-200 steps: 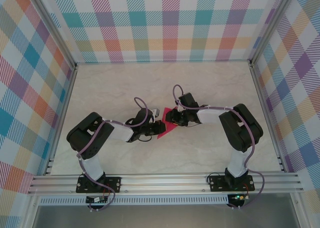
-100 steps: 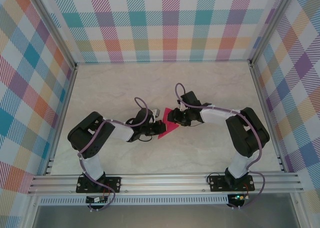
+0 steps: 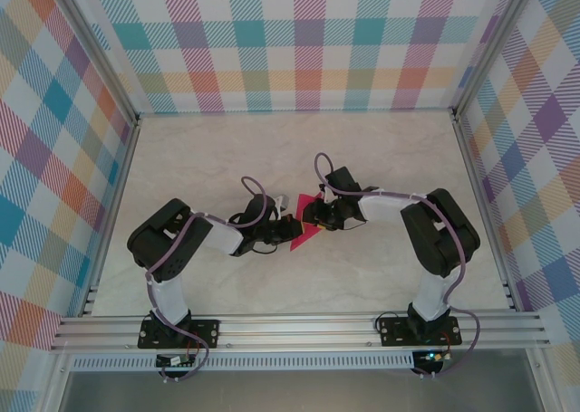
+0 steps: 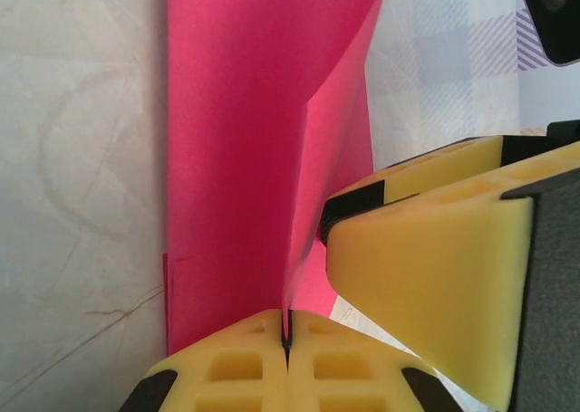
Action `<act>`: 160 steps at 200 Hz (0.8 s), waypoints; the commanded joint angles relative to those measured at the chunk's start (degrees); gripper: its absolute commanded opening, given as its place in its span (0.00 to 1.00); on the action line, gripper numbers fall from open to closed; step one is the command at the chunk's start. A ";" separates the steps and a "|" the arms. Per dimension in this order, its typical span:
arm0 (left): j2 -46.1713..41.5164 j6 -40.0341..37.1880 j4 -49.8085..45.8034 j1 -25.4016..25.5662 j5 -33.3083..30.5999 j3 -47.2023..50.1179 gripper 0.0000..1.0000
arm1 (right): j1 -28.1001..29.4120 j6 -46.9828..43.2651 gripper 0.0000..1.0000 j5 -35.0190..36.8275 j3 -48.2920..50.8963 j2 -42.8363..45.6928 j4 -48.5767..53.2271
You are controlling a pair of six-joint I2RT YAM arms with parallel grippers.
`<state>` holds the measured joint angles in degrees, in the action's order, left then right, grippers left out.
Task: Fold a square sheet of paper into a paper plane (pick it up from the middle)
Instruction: Fourth fold the wing at the center of the table.
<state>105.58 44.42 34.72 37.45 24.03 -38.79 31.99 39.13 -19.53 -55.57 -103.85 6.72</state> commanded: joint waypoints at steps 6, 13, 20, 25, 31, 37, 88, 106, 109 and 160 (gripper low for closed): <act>1.04 1.63 2.53 -1.15 1.06 0.64 0.00 | 0.00 -0.03 0.42 0.24 -2.20 -2.03 1.20; 0.97 1.61 2.41 -1.22 1.04 0.65 0.01 | 0.03 -0.12 0.42 0.70 -2.39 -2.47 1.92; 0.81 1.63 2.34 -1.28 1.02 0.79 0.02 | 0.00 -0.16 0.42 1.18 -2.69 -2.86 2.72; 0.68 1.58 2.37 -1.33 1.00 0.80 0.02 | 0.00 -0.13 0.42 1.48 -2.96 -3.12 3.20; 0.47 1.55 2.16 -1.37 0.97 0.82 0.04 | 0.00 -0.05 0.42 1.96 -3.09 -3.39 3.81; 0.27 1.51 2.05 -1.41 0.89 0.90 0.06 | 0.05 0.00 0.42 2.39 -3.35 -3.67 4.39; -2.25 0.79 0.18 -1.59 0.73 1.74 0.24 | 0.00 1.55 0.42 5.39 -4.85 -5.39 8.55; -3.46 0.75 -0.26 -1.68 0.64 2.52 0.27 | 0.00 1.90 0.42 6.15 -5.33 -5.83 9.82; -3.72 0.75 -0.38 -1.68 0.45 2.61 0.27 | 0.00 1.94 0.42 6.29 -5.34 -5.86 9.98; -9.07 -0.41 -3.69 -1.94 -1.58 5.22 0.31 | 0.00 2.35 0.42 7.27 -5.47 -6.10 10.95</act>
<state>100.27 45.43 33.69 36.38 24.10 -35.03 32.01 41.17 -16.91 -61.43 -107.33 13.17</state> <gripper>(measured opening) 0.300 0.422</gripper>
